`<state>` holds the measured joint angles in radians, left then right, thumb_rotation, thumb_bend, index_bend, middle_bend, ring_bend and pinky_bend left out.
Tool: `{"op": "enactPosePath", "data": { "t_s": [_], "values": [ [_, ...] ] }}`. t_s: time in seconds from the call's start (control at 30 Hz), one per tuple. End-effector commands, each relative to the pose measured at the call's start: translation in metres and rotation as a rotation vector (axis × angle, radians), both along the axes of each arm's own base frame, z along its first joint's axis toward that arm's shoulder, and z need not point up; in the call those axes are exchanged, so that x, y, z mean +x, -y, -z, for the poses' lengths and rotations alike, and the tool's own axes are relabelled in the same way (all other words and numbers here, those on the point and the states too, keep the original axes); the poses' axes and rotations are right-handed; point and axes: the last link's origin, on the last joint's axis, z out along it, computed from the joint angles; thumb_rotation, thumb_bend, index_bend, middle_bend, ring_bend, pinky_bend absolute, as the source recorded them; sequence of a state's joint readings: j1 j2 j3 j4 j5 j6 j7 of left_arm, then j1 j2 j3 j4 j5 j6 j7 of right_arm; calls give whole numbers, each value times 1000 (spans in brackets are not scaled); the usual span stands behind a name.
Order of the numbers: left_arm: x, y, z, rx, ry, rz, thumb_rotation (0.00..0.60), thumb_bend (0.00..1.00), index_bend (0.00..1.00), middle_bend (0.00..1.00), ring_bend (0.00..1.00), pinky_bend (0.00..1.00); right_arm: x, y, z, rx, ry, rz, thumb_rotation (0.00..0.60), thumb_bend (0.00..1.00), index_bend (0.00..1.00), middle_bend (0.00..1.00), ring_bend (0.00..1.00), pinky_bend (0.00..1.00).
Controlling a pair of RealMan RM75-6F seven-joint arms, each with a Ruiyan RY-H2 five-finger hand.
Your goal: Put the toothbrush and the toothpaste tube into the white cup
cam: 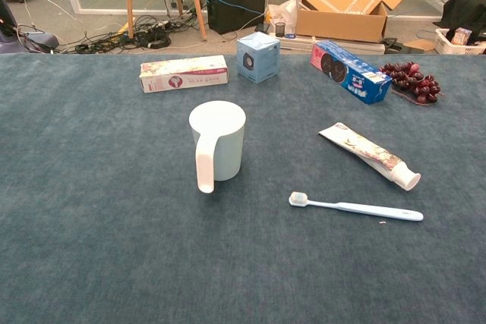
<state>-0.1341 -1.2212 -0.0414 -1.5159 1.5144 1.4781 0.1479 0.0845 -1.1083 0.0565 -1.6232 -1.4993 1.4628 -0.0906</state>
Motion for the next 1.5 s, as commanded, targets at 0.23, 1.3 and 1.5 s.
{"op": "enactPosePath", "data": {
  "t_s": [0.23,1.3,1.5],
  "values": [
    [-1,2,-2,14,-13,-2,600,0,647,457,335,358,0,4,4,27,-9,0,600,169,470,313,217,315],
    [-4,5,-13,44,-1,-37,600,0,654,505,372,364,148,121,30,369,-152,-503,600,70,452,53,0,147],
    [-5,7,-19,68,-8,-60,600,0,654,505,372,365,173,133,57,441,-182,-545,600,69,452,50,0,147]
  ]
}}
